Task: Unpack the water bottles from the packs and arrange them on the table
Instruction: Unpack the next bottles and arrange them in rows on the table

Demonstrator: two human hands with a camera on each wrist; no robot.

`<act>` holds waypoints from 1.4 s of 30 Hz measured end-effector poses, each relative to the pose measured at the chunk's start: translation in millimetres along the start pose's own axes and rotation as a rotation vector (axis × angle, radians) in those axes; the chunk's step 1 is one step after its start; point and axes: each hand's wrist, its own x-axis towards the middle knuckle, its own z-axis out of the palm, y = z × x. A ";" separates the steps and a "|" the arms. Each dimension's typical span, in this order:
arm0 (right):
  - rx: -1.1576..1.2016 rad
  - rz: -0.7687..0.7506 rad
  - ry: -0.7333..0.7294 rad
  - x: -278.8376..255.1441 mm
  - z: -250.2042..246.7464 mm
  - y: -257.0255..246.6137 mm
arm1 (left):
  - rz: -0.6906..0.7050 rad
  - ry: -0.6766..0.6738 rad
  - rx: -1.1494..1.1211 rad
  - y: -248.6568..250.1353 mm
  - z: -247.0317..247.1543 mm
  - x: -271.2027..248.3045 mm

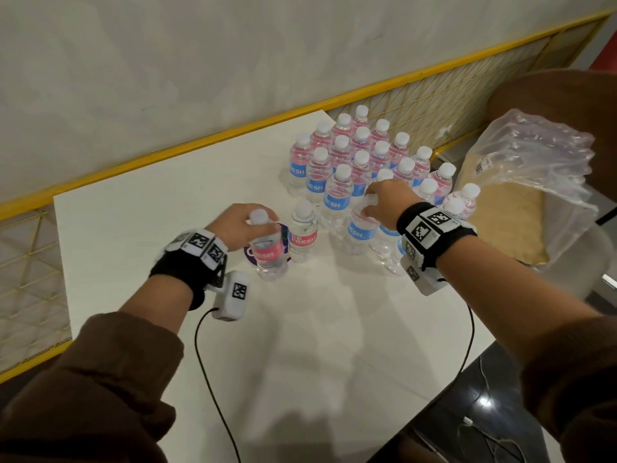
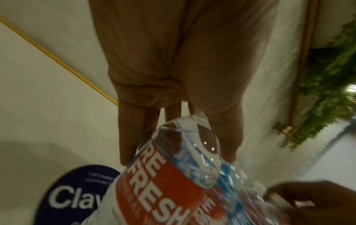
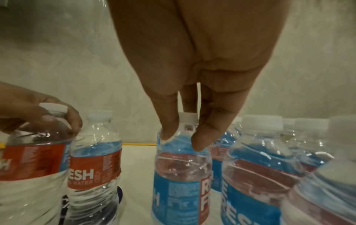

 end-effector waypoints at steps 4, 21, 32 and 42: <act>0.034 0.024 0.022 0.1 -0.8 2.7 | 0.037 -0.122 0.058 11.4 24.6 -0.3; -0.141 -0.056 0.010 16.8 -4.7 -12.5 | -0.033 -0.105 -0.054 16.3 35.4 -17.2; 0.151 -0.151 0.319 -6.6 12.4 -41.9 | 0.015 -0.073 -0.069 1.7 43.8 -8.7; 0.329 -0.243 -0.008 -27.3 51.3 -60.6 | -0.032 -0.062 -0.176 -37.2 75.2 -18.5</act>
